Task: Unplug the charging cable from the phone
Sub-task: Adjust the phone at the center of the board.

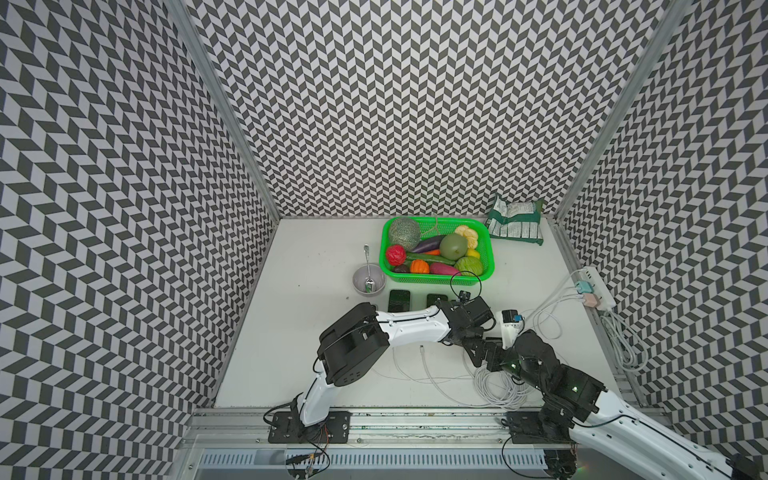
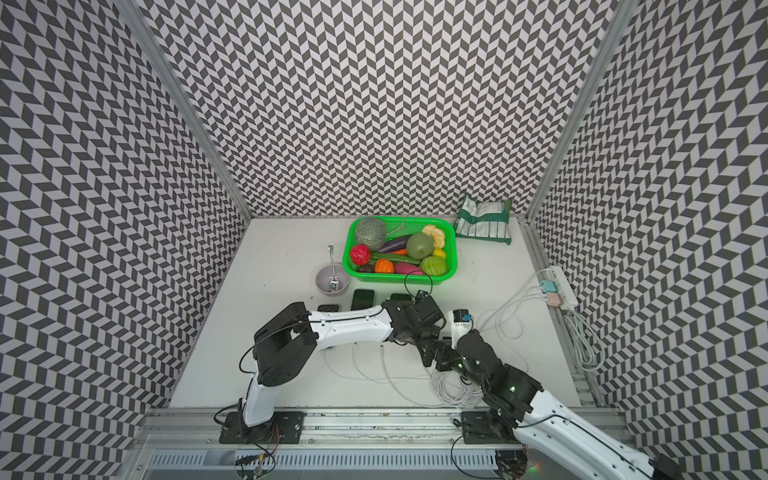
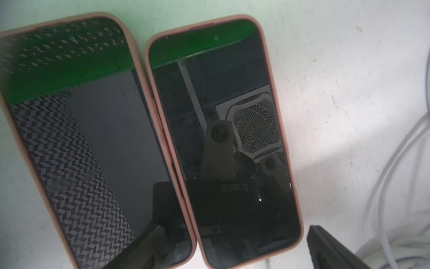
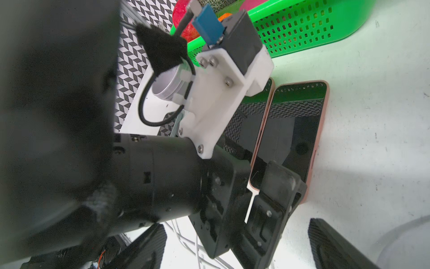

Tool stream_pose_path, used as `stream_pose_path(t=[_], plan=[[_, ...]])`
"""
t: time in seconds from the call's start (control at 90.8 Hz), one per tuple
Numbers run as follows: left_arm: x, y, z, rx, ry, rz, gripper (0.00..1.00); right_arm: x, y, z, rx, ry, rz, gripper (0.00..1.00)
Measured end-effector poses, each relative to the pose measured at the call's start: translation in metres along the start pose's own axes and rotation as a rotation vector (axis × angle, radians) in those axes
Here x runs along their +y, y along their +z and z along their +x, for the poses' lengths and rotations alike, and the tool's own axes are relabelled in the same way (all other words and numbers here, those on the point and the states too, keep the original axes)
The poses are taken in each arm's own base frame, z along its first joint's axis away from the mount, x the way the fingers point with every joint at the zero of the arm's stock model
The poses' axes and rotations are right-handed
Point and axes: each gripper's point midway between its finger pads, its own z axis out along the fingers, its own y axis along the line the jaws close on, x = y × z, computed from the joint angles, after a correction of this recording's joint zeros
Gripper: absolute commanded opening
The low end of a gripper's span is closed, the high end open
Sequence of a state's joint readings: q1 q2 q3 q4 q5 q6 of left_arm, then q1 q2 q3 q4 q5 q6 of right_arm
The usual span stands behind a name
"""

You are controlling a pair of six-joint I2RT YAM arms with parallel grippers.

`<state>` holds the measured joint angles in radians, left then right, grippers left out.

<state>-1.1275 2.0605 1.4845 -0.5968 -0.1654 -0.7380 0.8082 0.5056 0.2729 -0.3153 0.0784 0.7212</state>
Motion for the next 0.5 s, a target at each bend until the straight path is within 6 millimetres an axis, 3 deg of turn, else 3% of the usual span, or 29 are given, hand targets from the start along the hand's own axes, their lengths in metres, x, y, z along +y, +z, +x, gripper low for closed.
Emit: stream_pose_path(t=[0.496], plan=[[-0.012, -0.003, 0.001, -0.014, -0.029, 0.097, 1.00, -0.001, -0.005, -0.002, 0.005, -0.015, 0.016, 0.99]])
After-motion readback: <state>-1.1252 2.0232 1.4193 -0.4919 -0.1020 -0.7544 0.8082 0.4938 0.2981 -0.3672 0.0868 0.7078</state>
